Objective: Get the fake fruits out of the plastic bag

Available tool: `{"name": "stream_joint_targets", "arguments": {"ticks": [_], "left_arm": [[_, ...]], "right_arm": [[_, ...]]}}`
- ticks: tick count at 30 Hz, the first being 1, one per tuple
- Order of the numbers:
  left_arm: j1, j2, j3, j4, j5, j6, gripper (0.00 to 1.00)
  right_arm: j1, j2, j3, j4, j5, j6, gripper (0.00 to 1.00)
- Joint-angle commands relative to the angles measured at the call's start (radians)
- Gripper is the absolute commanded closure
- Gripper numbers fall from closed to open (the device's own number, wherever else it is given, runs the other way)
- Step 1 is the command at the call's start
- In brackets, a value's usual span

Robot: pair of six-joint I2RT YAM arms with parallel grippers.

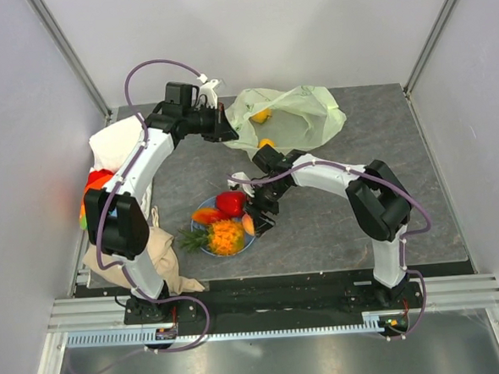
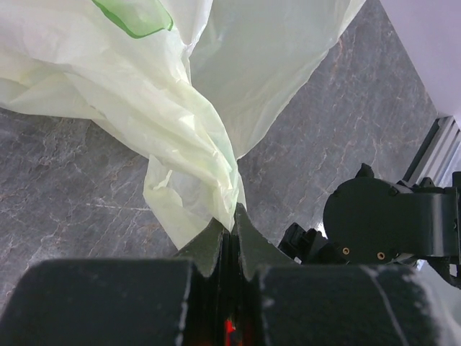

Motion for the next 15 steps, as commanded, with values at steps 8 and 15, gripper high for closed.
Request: {"name": "stream_joint_targets", "arguments": {"ticks": [8, 15], "left_arm": [[0.004, -0.041, -0.011, 0.03, 0.005, 0.027, 0.98], [0.004, -0.04, -0.013, 0.03, 0.013, 0.027, 0.98]], "right_arm": [[0.023, 0.053, 0.072, 0.077, 0.056, 0.121, 0.41], [0.041, 0.038, 0.064, 0.072, 0.093, 0.118, 0.4]]}}
